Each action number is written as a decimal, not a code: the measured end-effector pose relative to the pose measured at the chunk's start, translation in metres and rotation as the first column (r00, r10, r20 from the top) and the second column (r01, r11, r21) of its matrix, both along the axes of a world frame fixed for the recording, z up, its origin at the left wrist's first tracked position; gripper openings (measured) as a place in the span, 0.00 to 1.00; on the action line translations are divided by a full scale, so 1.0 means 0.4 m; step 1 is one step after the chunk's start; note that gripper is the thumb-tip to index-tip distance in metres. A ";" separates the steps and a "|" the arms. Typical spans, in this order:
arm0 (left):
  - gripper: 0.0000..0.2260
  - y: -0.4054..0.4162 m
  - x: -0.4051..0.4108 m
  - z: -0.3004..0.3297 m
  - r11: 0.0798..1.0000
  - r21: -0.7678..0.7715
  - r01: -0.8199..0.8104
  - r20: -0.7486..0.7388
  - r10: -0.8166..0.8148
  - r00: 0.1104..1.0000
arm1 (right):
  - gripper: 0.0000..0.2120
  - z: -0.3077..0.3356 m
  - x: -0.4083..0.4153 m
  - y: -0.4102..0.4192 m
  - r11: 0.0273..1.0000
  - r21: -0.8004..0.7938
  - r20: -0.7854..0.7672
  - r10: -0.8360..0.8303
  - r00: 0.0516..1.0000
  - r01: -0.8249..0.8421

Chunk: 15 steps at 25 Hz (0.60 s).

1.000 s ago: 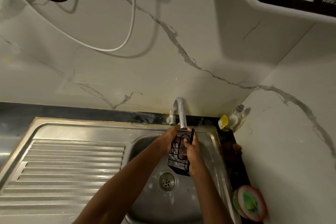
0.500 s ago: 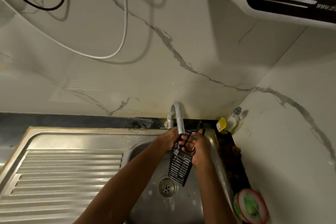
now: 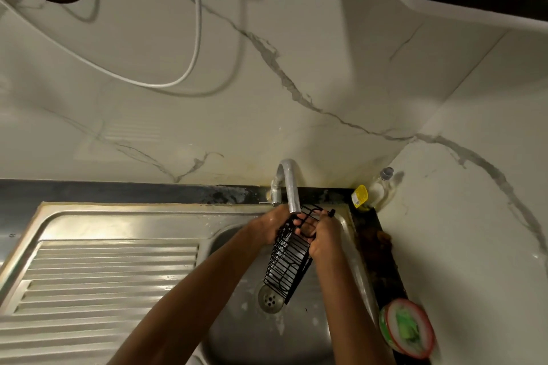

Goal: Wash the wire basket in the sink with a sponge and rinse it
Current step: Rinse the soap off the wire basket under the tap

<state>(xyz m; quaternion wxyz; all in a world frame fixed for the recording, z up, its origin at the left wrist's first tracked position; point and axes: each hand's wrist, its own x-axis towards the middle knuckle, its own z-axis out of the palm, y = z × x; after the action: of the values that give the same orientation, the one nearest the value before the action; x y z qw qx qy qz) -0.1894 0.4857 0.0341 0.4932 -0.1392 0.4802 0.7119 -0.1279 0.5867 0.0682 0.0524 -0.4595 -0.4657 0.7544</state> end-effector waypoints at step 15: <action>0.16 -0.040 0.063 0.018 0.983 -0.168 0.073 -0.276 -0.118 0.954 | 0.10 -0.013 0.007 -0.006 0.994 -0.074 0.063 -0.077 0.995 0.081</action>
<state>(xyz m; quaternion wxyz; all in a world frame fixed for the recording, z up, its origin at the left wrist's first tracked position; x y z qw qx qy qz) -0.1640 0.4695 0.0415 0.4404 -0.0498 0.6065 0.6601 -0.1251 0.5843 0.0629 0.0505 -0.5016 -0.4194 0.7549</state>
